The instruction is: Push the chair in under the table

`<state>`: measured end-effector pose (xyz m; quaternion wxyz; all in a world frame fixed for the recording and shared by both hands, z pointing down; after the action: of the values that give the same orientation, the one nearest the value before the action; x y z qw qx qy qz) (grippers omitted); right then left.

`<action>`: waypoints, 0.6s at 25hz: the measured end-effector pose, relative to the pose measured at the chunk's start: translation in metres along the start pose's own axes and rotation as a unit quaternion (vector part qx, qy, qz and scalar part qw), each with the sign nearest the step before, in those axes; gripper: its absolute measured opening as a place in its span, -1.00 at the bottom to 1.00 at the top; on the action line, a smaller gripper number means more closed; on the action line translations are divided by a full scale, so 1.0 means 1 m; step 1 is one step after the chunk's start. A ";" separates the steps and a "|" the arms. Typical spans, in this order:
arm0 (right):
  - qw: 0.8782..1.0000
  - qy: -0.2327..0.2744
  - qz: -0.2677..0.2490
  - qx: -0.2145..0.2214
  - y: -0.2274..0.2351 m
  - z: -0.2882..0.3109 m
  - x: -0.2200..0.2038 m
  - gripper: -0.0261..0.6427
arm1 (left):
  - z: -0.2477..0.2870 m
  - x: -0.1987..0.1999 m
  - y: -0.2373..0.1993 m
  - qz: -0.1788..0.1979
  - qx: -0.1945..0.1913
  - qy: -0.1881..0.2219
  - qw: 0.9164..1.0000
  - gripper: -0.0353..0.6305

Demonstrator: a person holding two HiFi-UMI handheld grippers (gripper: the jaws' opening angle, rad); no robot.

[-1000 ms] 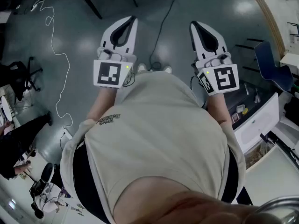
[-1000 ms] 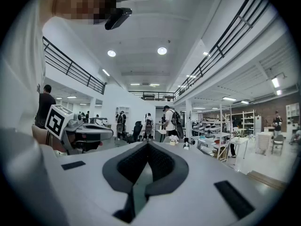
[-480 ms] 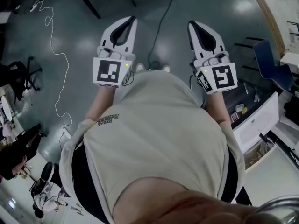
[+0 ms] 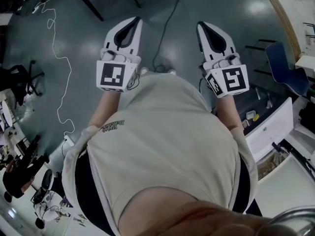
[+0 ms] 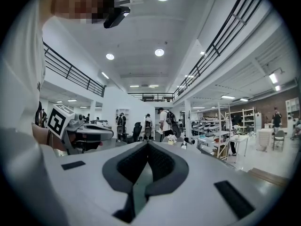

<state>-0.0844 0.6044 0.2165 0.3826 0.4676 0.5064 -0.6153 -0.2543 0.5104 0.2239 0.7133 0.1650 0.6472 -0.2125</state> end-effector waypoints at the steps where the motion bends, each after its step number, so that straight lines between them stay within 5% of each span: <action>1: 1.000 0.001 0.001 0.000 0.003 -0.004 -0.002 -0.89 | 0.001 -0.001 0.005 -0.001 0.000 0.001 1.000 -0.86; 15: 1.000 0.013 0.017 0.017 0.032 -0.035 -0.041 -0.89 | 0.022 -0.023 0.045 -0.011 0.028 -0.007 1.000 -0.86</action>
<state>-0.0368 0.6323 0.2455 0.3781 0.4902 0.4927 -0.6116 -0.2140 0.5399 0.2470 0.7103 0.1762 0.6381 -0.2394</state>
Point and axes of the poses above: the fingertips, and each gripper's own axes: z forward along the fingers, y to its right, x out of its top, the point moved 4 cm from there along -z, backward along the fingers, and after that the axes turned 14 degrees about -z, right-handed, at the moved point
